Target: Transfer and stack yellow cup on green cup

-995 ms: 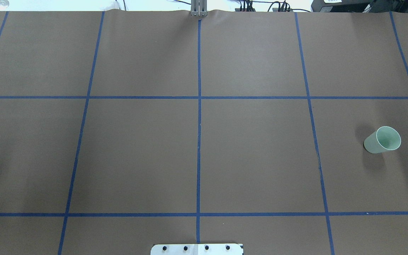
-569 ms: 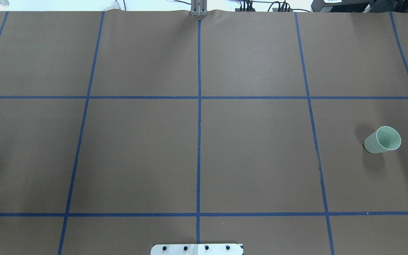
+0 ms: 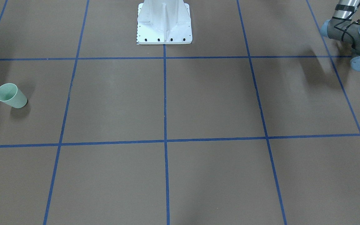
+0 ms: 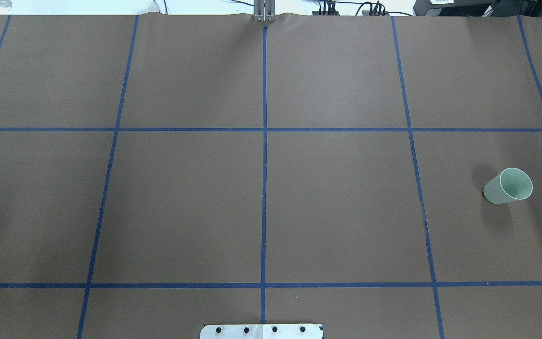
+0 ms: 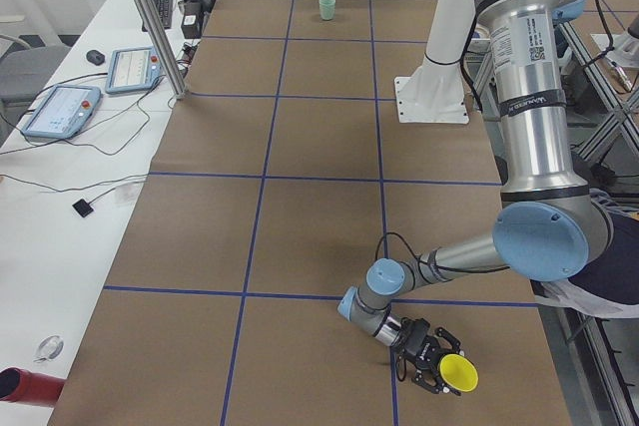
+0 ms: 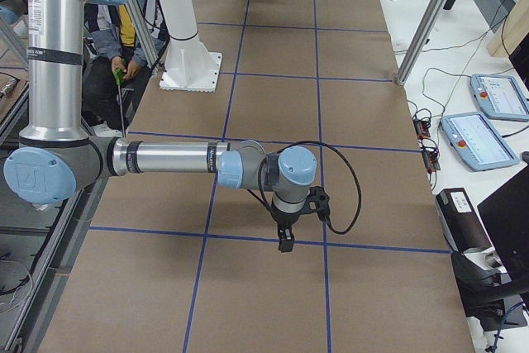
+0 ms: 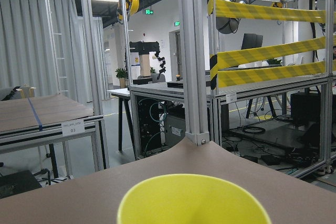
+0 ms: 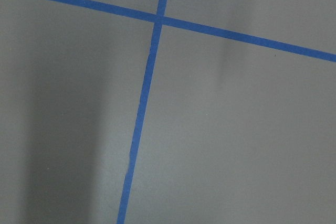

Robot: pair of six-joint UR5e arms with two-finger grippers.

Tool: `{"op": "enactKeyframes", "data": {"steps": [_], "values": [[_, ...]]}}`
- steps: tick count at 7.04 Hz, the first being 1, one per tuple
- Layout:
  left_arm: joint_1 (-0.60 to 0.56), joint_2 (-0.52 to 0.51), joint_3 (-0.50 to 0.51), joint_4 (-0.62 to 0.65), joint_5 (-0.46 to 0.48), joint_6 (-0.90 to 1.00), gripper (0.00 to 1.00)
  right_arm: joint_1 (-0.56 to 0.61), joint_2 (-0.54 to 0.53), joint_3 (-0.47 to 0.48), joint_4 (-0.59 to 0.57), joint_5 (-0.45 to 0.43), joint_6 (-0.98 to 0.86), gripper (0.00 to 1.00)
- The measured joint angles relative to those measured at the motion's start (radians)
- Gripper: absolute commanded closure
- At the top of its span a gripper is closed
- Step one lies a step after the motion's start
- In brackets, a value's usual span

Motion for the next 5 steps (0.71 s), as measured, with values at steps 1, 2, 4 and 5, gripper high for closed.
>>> {"op": "enactKeyframes", "data": {"steps": [1,2,4,5], "values": [[0.000,0.054,-0.074,0.014,0.035,0.036,0.80,-0.001,0.000,0.000,0.000,0.000,0.001,0.00],[-0.001,0.111,-0.161,0.034,0.099,0.072,0.81,-0.002,0.001,0.000,0.000,0.001,0.002,0.00],[-0.013,0.169,-0.262,0.054,0.284,0.144,0.81,-0.004,0.002,0.003,0.001,0.001,0.003,0.00],[-0.034,0.172,-0.287,0.052,0.402,0.179,0.81,-0.005,0.002,0.006,0.012,0.001,0.003,0.00]]}}
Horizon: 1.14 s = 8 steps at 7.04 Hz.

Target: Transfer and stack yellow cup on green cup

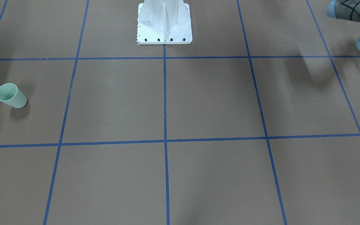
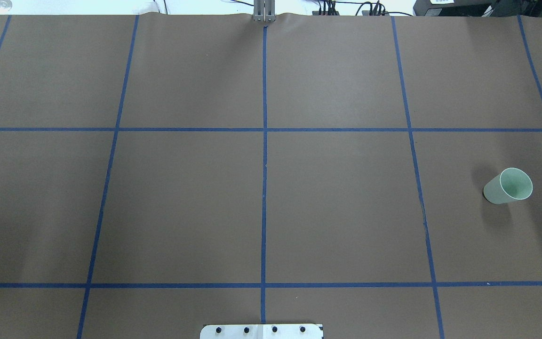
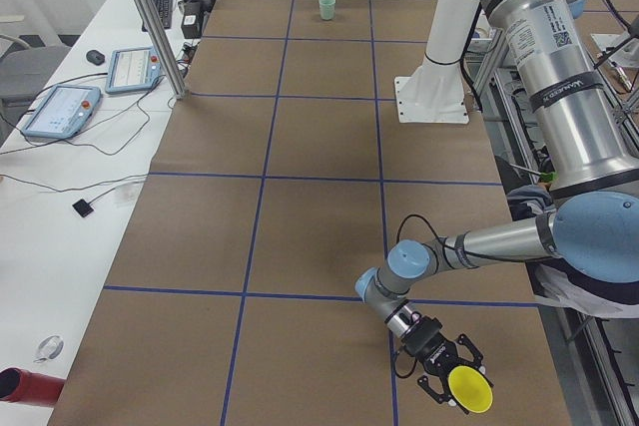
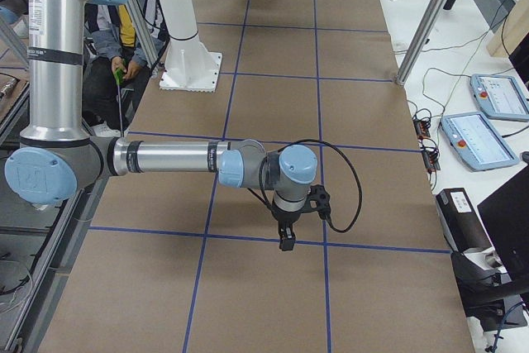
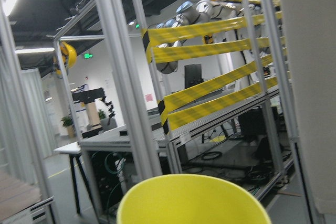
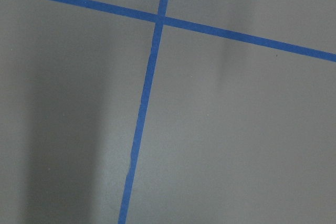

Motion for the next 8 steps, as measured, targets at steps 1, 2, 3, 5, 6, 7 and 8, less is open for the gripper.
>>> {"op": "enactKeyframes", "data": {"steps": [1,2,3,5,6,7,8], "values": [[-0.048,-0.004,-0.019,-0.015,0.129,0.038,0.81,0.000,-0.002,0.001,0.036,0.002,0.002,0.00],[-0.113,-0.012,-0.043,-0.057,0.283,0.094,0.81,0.000,-0.006,0.000,0.091,0.007,0.003,0.00],[-0.174,-0.015,-0.061,-0.134,0.423,0.171,0.81,0.000,-0.008,-0.001,0.128,0.021,0.004,0.00],[-0.316,-0.021,-0.061,-0.452,0.662,0.464,0.81,0.000,-0.008,0.001,0.155,0.060,0.005,0.00],[-0.384,-0.022,-0.042,-0.679,0.715,0.679,0.82,0.000,-0.004,0.005,0.158,0.066,0.007,0.00],[-0.444,-0.031,-0.003,-0.965,0.728,0.927,0.82,0.000,0.002,0.015,0.160,0.069,0.008,0.00],[-0.513,-0.066,0.048,-1.259,0.688,1.207,0.82,0.000,0.006,0.032,0.161,0.069,0.011,0.00]]}}
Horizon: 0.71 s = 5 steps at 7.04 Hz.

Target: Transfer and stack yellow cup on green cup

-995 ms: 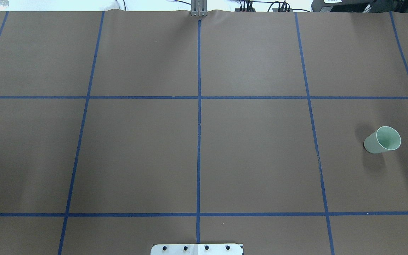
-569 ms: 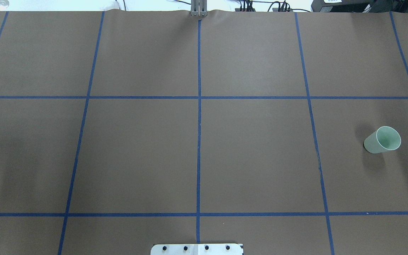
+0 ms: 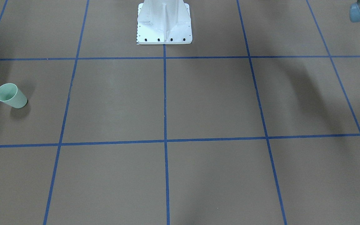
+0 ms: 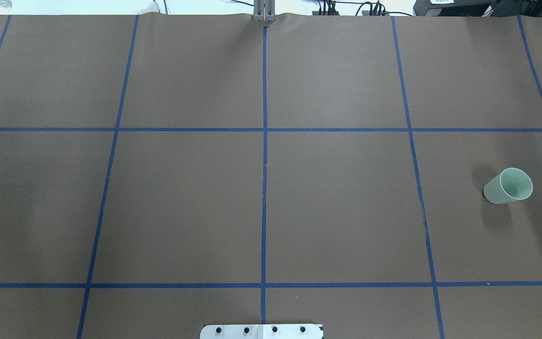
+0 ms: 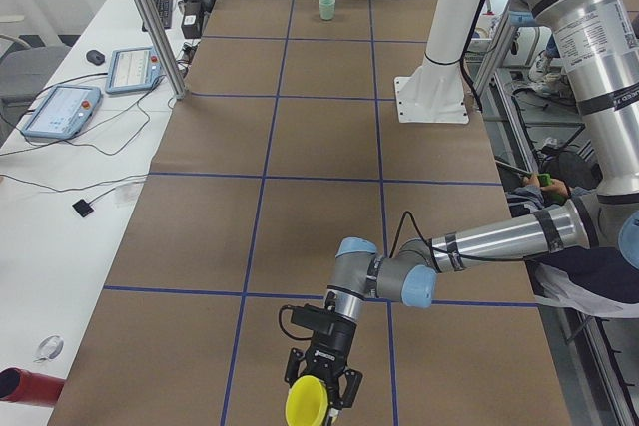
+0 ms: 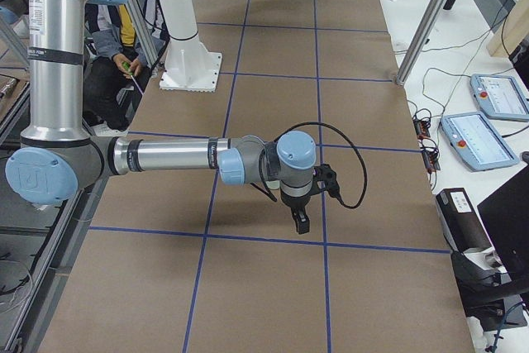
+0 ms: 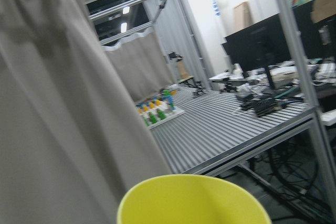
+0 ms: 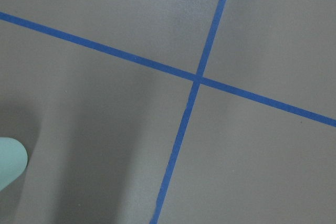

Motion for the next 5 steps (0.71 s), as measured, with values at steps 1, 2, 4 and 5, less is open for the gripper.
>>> {"op": "enactKeyframes", "data": {"steps": [1,2,4,5], "values": [[-0.060,-0.045,0.033,-0.194,-0.101,0.202,0.83,0.000,0.002,0.015,0.007,-0.001,0.002,0.00],[-0.099,-0.093,0.044,-0.319,-0.247,0.321,0.87,0.000,0.002,0.026,0.030,-0.001,0.005,0.00],[-0.129,-0.192,0.043,-0.484,-0.537,0.429,0.91,0.000,0.003,0.036,0.082,0.002,0.044,0.00],[-0.132,-0.243,0.042,-0.573,-0.688,0.461,0.90,0.000,0.008,0.039,0.102,0.012,0.070,0.01]]}}
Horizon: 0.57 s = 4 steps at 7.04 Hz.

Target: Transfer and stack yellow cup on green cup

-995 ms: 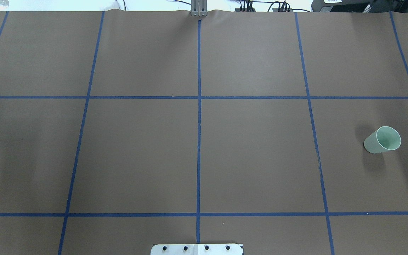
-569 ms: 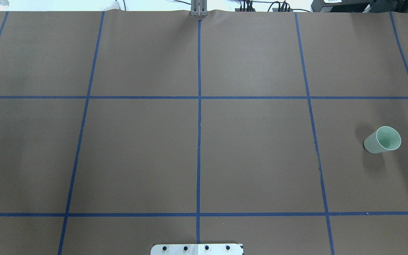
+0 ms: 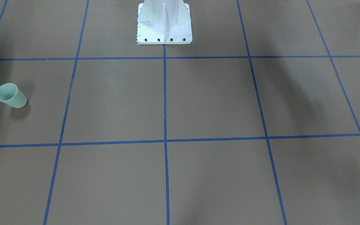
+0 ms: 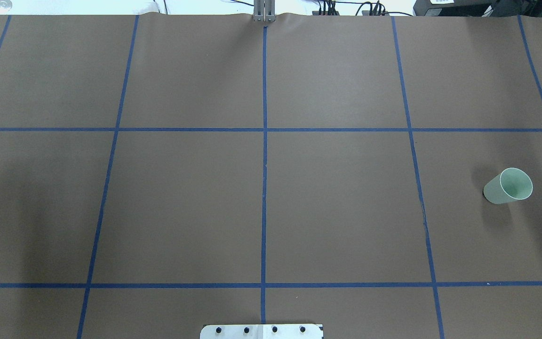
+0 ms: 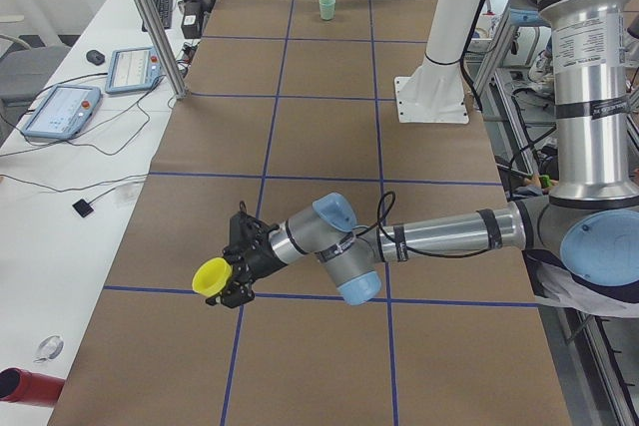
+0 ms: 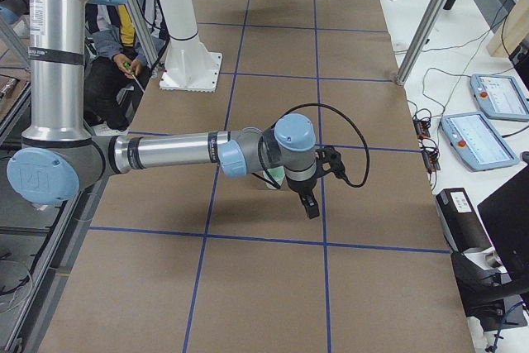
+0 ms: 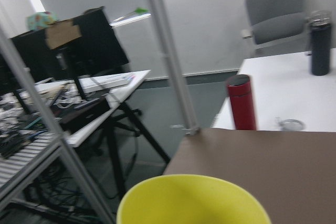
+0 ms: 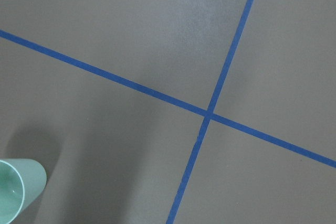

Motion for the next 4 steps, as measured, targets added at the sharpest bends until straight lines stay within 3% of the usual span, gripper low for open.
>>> {"op": "enactKeyframes", "data": {"steps": [3,4], "values": [[0.010,-0.157,-0.041,-0.214,-0.369,0.154,0.90,-0.008,0.064,0.001,0.013,0.068,0.027,0.01],[0.036,-0.204,-0.059,-0.262,-0.471,0.171,0.80,-0.012,0.096,0.000,0.013,0.124,0.047,0.01]]}}
